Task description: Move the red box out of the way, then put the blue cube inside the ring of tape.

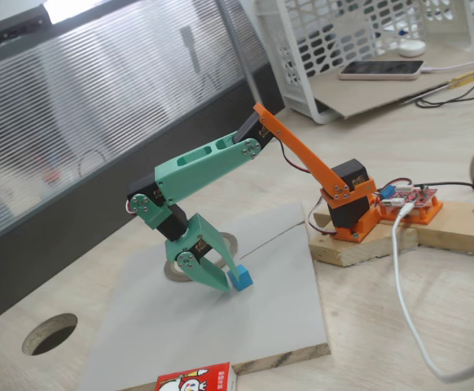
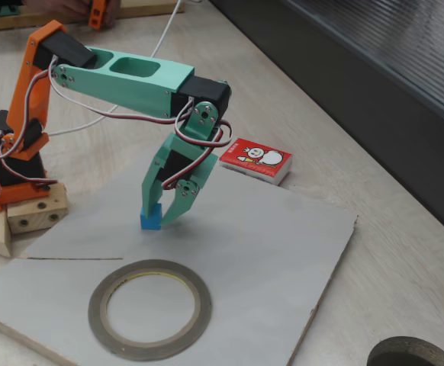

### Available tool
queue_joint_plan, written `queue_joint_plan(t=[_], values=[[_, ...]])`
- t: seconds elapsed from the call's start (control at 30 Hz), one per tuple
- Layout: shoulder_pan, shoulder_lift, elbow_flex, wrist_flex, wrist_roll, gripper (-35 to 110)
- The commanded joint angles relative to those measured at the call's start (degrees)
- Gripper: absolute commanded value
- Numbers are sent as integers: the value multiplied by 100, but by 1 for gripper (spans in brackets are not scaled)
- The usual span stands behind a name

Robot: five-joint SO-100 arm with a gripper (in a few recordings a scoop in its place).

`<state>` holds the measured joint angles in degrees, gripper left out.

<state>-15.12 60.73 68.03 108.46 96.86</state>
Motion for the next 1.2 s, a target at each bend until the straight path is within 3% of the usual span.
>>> queue_joint_plan(t=[0.0,1.17], values=[[-62,53,18,35,88,15],[-35,1072,0,53,88,14]])
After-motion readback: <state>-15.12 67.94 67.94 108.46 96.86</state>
